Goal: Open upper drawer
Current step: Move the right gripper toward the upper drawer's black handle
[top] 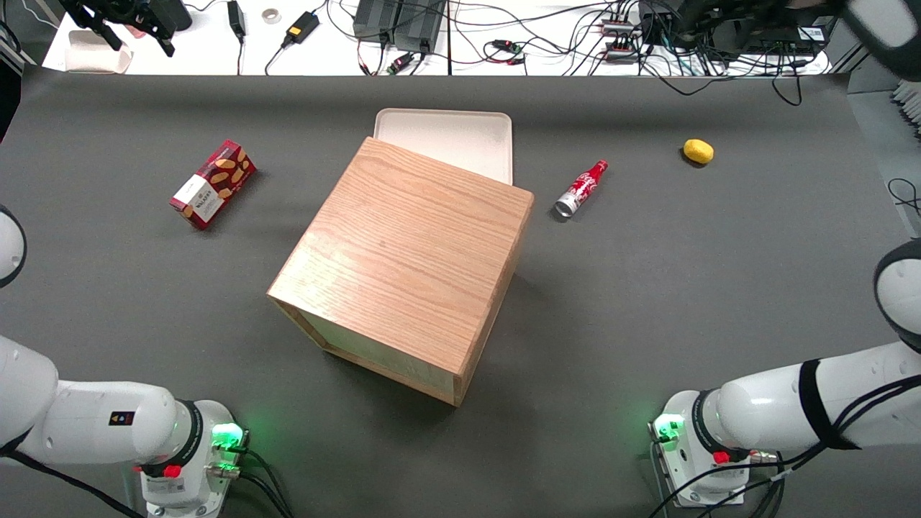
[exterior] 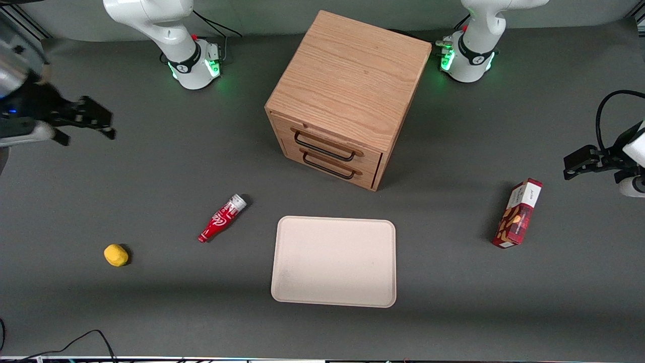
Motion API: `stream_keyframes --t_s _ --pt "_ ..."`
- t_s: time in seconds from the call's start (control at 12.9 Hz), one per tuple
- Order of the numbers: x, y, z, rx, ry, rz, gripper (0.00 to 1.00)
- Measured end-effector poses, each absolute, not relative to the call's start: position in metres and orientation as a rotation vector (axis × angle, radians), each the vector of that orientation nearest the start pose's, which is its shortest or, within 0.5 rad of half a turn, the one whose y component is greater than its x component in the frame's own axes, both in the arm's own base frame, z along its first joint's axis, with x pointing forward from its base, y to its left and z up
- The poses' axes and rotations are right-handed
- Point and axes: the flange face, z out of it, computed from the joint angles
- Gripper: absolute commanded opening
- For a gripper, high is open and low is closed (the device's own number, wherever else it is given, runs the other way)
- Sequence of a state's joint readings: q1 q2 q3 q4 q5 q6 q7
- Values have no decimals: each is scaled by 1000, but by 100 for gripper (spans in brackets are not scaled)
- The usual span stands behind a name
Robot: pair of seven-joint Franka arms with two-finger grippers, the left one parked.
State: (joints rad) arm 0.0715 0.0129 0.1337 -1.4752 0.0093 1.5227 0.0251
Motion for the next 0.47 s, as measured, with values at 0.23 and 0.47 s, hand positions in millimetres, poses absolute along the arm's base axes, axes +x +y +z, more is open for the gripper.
stream_keyframes --t_s 0.23,0.47 --pt "546 180 646 -3077 -601 -36 100" --pt "554 234 627 -3015 -853 -7 100"
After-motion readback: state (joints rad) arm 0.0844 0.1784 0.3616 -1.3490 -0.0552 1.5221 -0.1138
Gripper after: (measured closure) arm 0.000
